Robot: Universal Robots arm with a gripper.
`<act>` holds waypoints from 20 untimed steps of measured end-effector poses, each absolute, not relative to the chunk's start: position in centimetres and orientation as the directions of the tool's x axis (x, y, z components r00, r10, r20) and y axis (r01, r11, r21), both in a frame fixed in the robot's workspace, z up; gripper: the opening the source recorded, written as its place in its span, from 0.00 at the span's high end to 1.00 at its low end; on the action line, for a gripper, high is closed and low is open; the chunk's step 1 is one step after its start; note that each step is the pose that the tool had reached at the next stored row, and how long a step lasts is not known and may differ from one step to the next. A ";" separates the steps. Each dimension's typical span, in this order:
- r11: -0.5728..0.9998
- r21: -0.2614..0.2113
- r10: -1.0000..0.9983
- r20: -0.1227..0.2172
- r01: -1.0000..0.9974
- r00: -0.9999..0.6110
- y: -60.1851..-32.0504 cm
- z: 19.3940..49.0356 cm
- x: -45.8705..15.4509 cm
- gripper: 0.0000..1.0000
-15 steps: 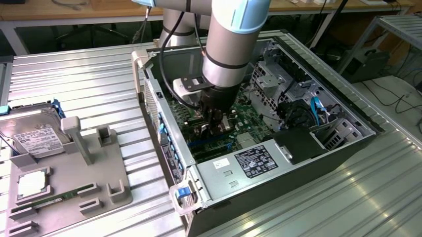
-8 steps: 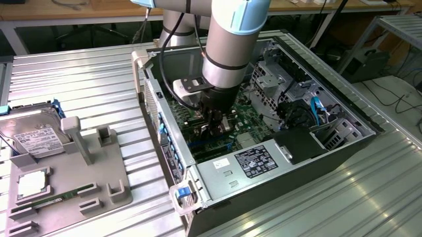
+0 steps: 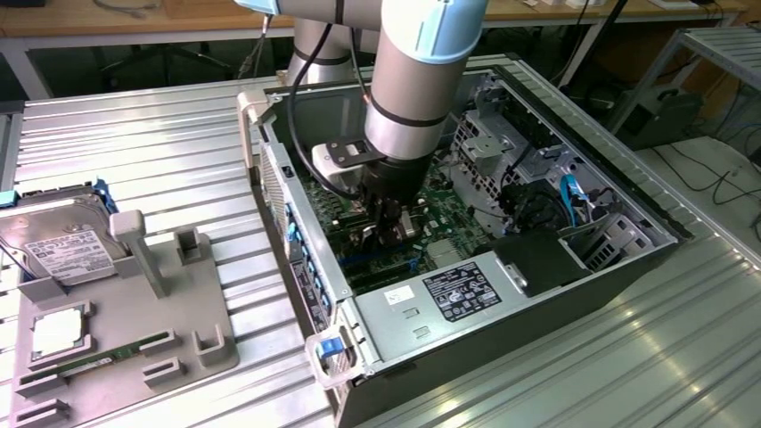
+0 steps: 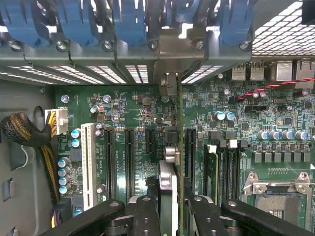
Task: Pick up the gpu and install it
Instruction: 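Insert the gpu into the slot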
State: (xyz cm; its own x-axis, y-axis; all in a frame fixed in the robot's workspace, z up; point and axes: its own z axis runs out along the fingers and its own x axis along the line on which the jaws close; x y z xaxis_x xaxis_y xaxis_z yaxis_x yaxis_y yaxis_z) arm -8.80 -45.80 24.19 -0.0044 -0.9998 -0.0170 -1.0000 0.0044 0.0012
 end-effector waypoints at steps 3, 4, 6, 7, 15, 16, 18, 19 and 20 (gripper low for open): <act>0.004 0.001 -1.000 -0.017 -1.000 -0.004 -45.8 24.1 -8.8 0.72; 0.004 0.001 -1.000 -0.017 -1.000 -0.004 -45.8 24.1 -8.8 0.72; 0.004 0.001 -1.000 -0.017 -1.000 -0.004 -45.8 24.1 -8.8 0.72; 0.004 0.001 -1.000 -0.017 -1.000 -0.004 -45.8 24.0 -8.8 0.72; 0.004 0.001 -1.000 -0.017 -1.000 -0.004 -45.8 23.9 -8.8 0.72; 0.004 0.001 -1.000 -0.017 -1.000 -0.004 -45.8 23.9 -8.8 0.72; 0.004 0.001 -1.000 -0.017 -1.000 -0.004 -45.8 23.9 -8.8 0.72; 0.004 0.001 -1.000 -0.017 -1.000 -0.004 -45.8 23.9 -8.8 0.72; 0.004 0.001 -1.000 -0.017 -1.000 -0.004 -45.8 23.9 -8.8 0.72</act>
State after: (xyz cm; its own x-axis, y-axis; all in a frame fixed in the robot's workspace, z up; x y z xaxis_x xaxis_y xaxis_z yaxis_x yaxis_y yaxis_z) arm -8.80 -45.80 23.91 -0.0044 -0.9998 -0.0170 -1.0000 0.0044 0.0012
